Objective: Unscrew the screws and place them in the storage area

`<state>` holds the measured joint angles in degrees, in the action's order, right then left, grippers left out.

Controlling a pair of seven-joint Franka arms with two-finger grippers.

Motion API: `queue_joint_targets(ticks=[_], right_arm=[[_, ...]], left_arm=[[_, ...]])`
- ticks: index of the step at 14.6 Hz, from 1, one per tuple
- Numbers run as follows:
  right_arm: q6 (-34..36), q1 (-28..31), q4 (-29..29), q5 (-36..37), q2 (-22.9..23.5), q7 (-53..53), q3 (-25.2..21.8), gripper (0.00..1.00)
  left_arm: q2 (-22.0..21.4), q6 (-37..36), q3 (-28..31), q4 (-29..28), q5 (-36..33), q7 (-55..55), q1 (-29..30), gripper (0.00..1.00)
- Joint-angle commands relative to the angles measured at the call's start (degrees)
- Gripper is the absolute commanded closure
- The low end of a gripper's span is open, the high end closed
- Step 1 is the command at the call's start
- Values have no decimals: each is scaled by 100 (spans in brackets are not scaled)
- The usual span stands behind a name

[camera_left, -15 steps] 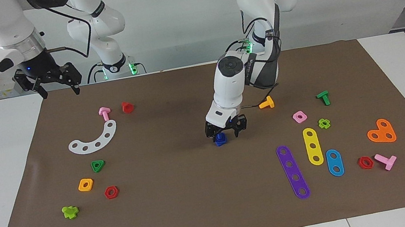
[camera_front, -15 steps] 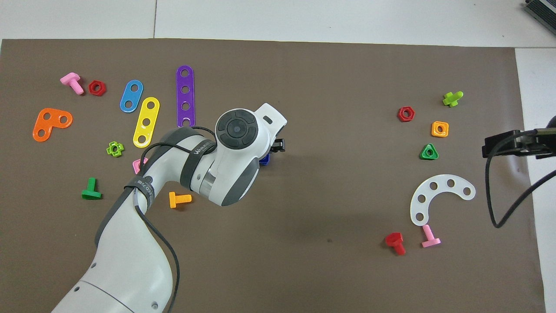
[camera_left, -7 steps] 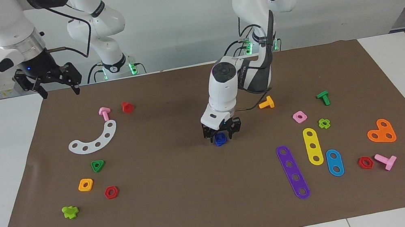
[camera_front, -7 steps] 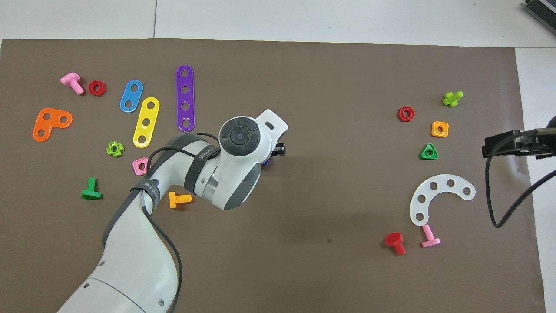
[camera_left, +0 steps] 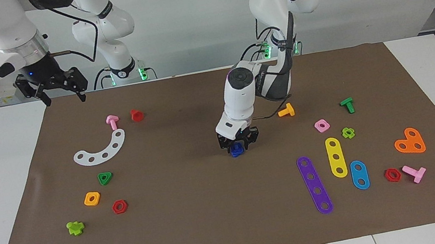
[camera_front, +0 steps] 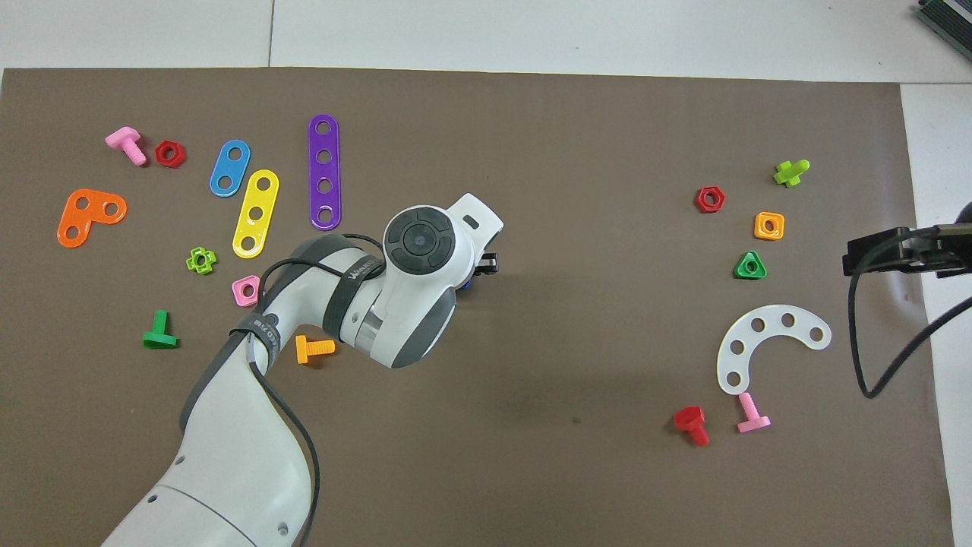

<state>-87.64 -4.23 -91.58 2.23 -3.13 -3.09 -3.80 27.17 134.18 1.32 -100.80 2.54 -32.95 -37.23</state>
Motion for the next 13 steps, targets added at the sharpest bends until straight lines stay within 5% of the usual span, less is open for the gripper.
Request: queue_joint_targets(ticks=[1, 9, 13], right_arm=[[19, 10, -44, -12, -47, -60, 11, 0], [19, 10, -44, -12, -47, -60, 20, 0], [19, 10, -44, -12, -47, -60, 20, 0]], left_arm=[[-63, 82, 105, -124, -7, 8, -118, 40], [-72, 3, 105, -115, -7, 17, -109, 61], [-63, -24, 105, -54, -7, 17, -92, 63]])
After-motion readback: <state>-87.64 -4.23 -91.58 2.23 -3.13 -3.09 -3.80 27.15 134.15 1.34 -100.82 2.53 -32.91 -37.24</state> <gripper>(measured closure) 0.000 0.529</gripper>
